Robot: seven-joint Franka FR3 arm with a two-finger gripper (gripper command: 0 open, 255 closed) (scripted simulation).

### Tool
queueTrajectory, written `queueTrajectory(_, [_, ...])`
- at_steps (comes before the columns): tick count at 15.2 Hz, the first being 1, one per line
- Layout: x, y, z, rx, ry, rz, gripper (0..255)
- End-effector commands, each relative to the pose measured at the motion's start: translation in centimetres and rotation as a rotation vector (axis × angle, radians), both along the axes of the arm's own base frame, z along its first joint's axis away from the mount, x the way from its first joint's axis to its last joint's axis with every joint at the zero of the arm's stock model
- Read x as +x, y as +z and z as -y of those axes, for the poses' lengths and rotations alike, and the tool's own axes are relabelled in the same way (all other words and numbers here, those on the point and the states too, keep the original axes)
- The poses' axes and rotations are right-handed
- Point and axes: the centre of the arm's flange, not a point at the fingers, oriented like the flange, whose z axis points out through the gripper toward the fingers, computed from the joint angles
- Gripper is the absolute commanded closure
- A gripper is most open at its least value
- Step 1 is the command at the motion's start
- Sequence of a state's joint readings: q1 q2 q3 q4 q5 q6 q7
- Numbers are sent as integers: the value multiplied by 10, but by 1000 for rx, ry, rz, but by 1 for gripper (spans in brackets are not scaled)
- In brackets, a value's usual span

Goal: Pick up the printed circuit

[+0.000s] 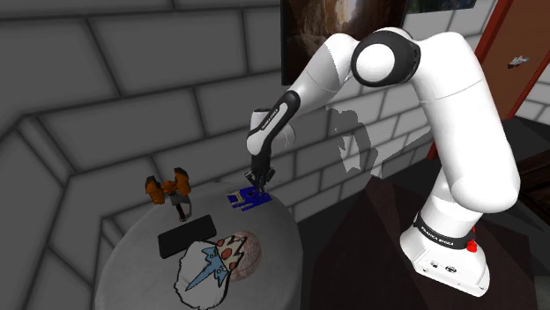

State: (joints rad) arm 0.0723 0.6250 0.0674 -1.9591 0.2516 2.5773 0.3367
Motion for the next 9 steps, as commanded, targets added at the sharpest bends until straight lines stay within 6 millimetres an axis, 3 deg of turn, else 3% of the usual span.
queueTrajectory(1, [0,10,-1,0,0,0,255])
queueTrajectory(7, [0,42,-1,0,0,0,255])
queueTrajectory(9, [0,43,-1,0,0,0,255])
